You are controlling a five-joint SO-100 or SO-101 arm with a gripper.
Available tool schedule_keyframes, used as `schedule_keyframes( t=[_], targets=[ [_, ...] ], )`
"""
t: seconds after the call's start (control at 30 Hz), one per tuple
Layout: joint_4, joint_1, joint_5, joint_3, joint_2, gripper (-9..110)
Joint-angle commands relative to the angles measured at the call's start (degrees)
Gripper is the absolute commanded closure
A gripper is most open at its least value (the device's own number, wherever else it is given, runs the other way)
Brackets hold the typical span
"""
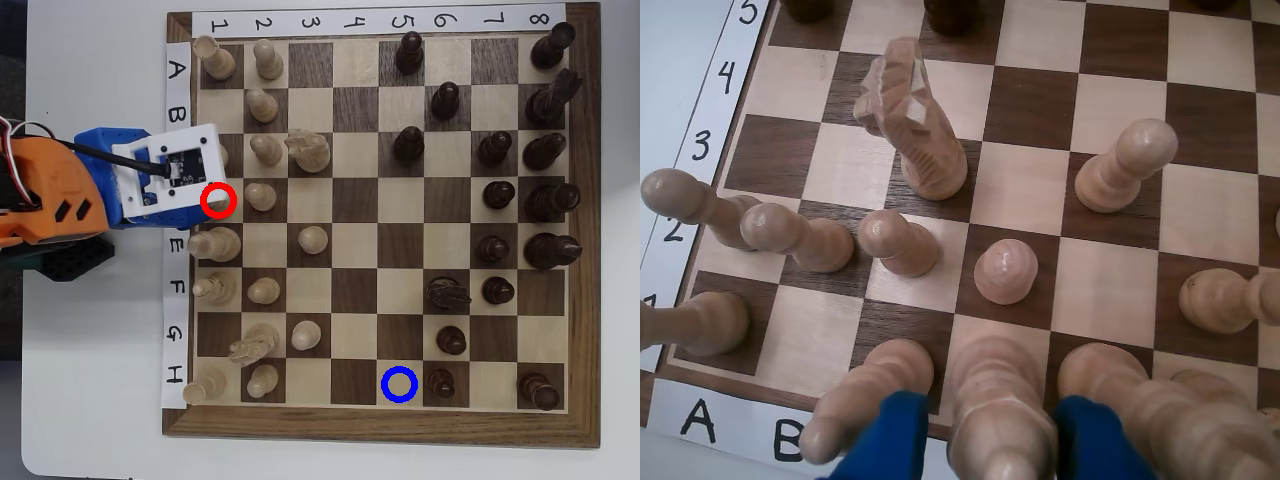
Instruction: Move the piece to destination
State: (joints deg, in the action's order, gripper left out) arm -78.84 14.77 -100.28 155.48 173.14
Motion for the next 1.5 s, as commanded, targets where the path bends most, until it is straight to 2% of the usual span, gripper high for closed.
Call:
schedule_keyframes(
  t=[0.0,0.4,0.6,1.07,1.47],
  targets=[
    [3.96,-0.44,-5.62,0.00,-1.76,88],
    [4.75,-1.85,-5.19,0.97,-1.14,94],
    [5.27,-3.34,-5.54,1.49,-0.88,101],
    [4.31,-5.19,-3.87,-4.66,0.62,101],
    [-0.97,-4.92,-3.87,-13.89,-0.97,101]
  ],
)
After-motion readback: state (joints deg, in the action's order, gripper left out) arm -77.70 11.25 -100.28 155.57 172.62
